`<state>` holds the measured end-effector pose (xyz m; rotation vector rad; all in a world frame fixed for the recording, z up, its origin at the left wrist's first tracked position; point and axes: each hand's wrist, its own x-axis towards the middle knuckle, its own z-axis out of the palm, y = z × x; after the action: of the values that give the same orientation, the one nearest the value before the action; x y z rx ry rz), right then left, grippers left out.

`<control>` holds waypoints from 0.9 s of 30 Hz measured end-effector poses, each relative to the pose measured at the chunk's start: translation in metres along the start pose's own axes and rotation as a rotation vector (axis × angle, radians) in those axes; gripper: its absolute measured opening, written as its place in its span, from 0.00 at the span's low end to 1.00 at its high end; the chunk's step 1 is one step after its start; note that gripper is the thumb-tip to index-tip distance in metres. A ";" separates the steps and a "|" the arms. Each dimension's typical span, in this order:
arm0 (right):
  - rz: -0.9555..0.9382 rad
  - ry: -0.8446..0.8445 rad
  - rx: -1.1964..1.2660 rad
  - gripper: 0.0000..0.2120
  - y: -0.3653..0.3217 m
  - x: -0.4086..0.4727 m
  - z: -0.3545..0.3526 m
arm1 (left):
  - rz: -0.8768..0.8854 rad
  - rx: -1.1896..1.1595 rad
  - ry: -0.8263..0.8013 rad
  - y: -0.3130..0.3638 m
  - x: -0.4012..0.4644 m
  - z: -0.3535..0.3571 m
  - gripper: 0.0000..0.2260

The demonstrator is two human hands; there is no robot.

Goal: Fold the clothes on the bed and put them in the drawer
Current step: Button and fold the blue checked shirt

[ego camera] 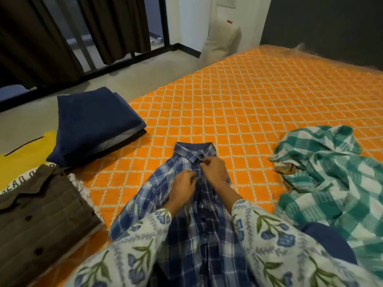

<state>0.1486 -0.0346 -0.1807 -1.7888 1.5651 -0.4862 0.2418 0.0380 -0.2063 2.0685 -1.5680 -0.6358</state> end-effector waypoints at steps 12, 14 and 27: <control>0.097 0.201 0.083 0.15 0.022 0.046 0.024 | -0.369 0.062 0.229 0.024 0.074 0.030 0.10; 0.050 0.252 0.134 0.15 0.025 0.043 0.017 | -0.378 0.053 0.222 0.027 0.081 0.034 0.09; -0.061 0.335 0.299 0.11 0.036 0.038 0.010 | -0.481 0.076 0.216 0.030 0.095 0.036 0.08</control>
<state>0.1375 -0.0692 -0.2197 -1.5848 1.5594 -1.0361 0.2203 -0.0640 -0.2238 2.5002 -0.9930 -0.4930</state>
